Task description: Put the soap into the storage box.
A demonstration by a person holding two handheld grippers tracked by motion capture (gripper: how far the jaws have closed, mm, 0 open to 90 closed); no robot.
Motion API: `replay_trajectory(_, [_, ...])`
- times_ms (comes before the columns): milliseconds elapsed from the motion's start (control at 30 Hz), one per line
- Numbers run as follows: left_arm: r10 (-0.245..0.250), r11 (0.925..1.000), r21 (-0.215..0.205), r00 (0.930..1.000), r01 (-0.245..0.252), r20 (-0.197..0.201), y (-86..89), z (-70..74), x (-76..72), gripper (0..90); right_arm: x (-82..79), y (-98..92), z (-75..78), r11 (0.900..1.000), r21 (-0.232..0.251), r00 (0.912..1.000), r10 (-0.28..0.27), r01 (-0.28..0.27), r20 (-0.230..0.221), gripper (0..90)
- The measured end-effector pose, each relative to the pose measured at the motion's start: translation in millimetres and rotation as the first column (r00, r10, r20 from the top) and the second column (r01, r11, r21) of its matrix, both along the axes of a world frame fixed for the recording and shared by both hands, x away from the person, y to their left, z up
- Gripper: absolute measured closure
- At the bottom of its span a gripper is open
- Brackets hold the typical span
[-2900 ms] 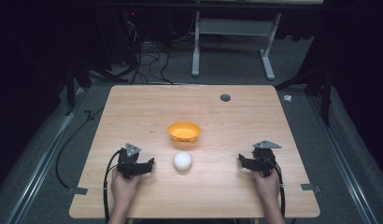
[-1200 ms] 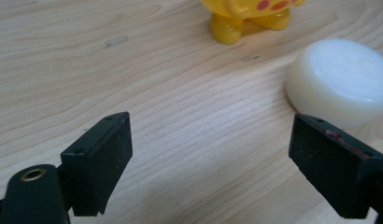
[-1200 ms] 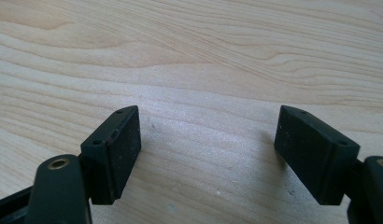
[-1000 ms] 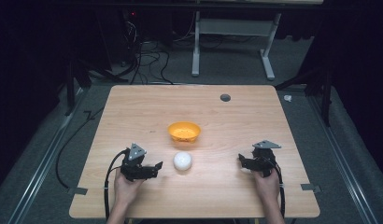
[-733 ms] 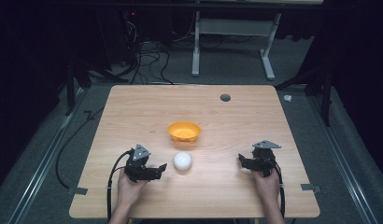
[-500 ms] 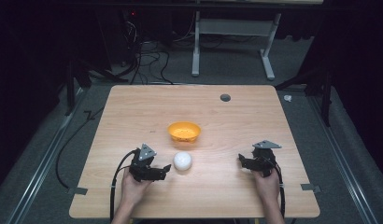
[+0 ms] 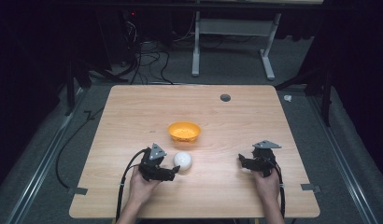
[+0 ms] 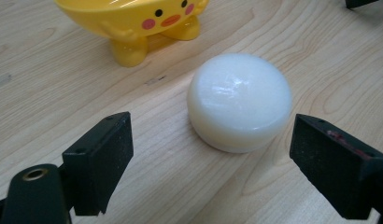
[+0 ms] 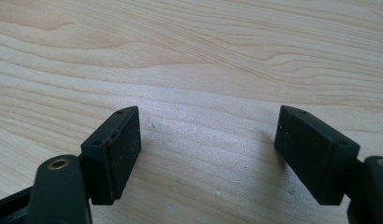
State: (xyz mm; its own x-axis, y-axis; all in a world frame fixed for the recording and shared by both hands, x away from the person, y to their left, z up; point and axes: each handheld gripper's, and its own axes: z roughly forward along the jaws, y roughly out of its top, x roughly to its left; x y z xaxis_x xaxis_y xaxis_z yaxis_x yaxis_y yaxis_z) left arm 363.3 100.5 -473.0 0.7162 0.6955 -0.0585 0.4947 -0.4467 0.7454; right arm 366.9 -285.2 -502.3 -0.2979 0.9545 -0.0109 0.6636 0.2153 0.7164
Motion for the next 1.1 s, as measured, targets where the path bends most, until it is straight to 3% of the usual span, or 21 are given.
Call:
replay_trajectory(233, [-0.029,0.9988,0.040,0.9996,0.029,0.005,-14.6,-1.4,4.6,13.1,0.0,-0.1,0.0,1.000,0.001,1.0000,0.000,0.000,0.000,23.7])
replay_trajectory(500, [-0.057,0.9968,0.055,0.9982,0.058,-0.017,-29.4,-6.3,9.9,12.9,-0.1,-0.2,0.1,1.000,0.004,1.0000,-0.001,0.001,-0.002,23.7])
replay_trajectory(767, [-0.066,0.9944,0.080,0.9968,0.069,-0.045,-40.2,-16.0,17.5,13.6,-0.1,-0.4,0.1,1.000,0.005,1.0000,-0.002,0.002,-0.002,23.7])
replay_trajectory(1100, [-0.059,0.9940,0.090,0.9973,0.063,-0.043,-47.3,-22.0,20.1,15.4,-0.1,-0.5,0.1,1.000,0.007,1.0000,-0.001,0.001,-0.001,23.6])
